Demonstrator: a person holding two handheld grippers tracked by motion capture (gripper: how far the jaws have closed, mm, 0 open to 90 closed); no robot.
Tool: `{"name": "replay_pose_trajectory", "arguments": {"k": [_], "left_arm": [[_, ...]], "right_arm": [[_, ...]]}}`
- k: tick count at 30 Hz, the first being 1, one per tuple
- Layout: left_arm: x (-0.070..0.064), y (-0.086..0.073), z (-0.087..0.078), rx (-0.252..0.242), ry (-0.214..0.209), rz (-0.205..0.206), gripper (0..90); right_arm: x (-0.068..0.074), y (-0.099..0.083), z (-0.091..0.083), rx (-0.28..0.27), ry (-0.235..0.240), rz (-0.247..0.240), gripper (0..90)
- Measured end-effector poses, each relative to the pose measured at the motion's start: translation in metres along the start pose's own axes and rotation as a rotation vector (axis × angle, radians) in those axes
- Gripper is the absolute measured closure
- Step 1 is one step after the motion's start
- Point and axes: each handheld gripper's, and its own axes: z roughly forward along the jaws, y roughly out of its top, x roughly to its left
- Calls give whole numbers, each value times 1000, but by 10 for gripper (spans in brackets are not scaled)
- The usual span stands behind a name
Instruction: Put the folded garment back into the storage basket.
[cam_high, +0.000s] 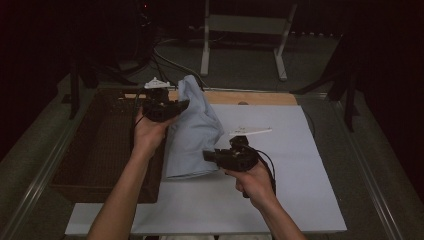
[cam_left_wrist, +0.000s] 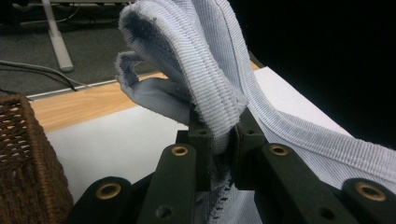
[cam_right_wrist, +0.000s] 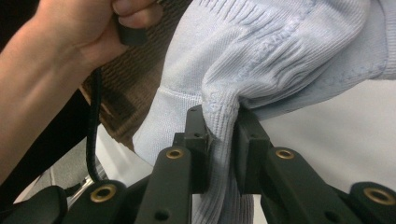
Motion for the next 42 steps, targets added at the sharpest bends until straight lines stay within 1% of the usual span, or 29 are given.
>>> {"name": "replay_pose_trajectory", "arguments": {"k": [6, 14, 18, 22, 42], "left_arm": [[4, 2, -5, -4, 8, 1, 832], [10, 3, -9, -10, 10, -9, 832], [13, 4, -12, -13, 14, -15, 832], [16, 5, -14, -19, 18, -23, 832], [26, 11, -28, -38, 42, -25, 832]], "right_arm": [[4, 5, 5, 1, 8, -3, 782], [10, 12, 11, 3, 15, -9, 783], [12, 15, 15, 14, 6, -15, 782], [14, 20, 16, 15, 6, -23, 782], [24, 33, 29, 8, 15, -29, 783]]}}
